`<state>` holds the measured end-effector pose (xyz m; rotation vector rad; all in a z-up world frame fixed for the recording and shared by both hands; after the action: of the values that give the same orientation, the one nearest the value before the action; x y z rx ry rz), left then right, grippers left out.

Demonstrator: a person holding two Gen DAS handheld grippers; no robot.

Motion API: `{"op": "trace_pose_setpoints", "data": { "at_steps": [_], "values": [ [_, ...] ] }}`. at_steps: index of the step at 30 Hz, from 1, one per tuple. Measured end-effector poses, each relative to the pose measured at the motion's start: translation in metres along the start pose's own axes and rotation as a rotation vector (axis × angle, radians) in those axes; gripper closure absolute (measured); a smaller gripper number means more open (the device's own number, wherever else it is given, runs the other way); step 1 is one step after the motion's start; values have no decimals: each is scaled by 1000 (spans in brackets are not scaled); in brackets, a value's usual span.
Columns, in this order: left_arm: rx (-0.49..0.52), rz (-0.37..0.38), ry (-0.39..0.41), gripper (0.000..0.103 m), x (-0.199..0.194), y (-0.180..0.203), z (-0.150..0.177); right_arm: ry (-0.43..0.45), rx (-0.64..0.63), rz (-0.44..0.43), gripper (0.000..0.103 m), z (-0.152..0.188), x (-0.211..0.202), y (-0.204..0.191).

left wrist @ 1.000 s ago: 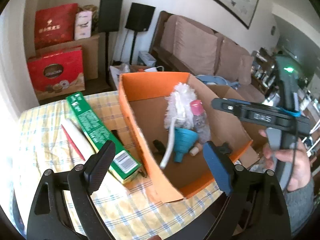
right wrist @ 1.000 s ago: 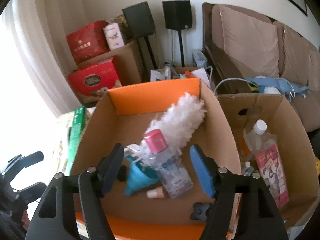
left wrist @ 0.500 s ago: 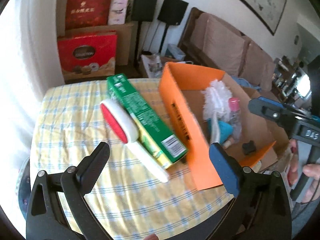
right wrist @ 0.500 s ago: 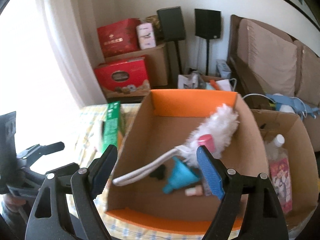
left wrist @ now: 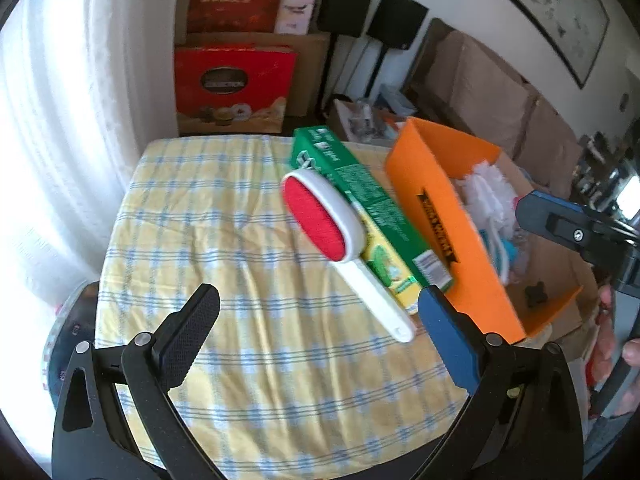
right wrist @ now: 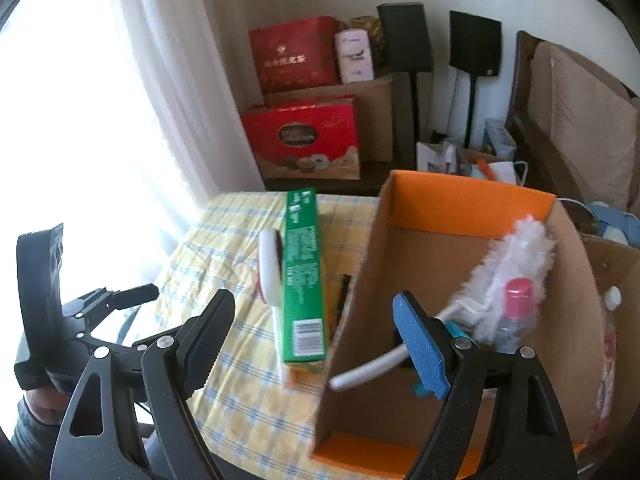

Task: Organize objects
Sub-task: 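Move both grippers back toward the lint roller and green box, then close the right gripper on the lint roller head while the left gripper approaches its handle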

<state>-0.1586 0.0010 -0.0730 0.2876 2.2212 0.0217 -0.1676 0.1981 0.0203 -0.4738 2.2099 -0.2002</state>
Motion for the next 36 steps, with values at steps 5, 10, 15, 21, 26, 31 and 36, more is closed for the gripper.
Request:
{"op": "trace_pose_setpoints", "data": {
  "at_steps": [5,10,15,21,26,31,36],
  "values": [
    [-37,-11,-13,4,4,-19,7,-21,-9,-30,20,-6,17,-19],
    [-63,-8,-22,4,10,-30,12,-50,-62,-36,20,-15,40,-45],
    [-73,-11,-33,4,17,-37,14,-97,-100,-40,31,-18,69,-65],
    [-89,-5,-35,4,22,-47,14,-157,-119,-41,39,-18,102,-78],
    [-103,0,-46,4,27,-55,14,-193,-102,-47,41,-21,124,-77],
    [-119,12,-49,4,31,-61,16,-223,-89,-41,50,-23,142,-75],
    [-127,24,-52,4,36,-65,18,-258,-109,-23,57,-22,159,-77]
  ]
}}
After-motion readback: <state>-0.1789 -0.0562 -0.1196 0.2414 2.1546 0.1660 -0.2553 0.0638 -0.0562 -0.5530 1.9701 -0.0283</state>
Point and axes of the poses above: each gripper's, at about its wrist camera, not at the fingertips, and x roughly the way its jaws point, y to its right, z to its underside, the point moved 6 cm from there along x, roughly the way its jaws point, and after that the axes turned 12 degrees about x, right-handed, at the moved point
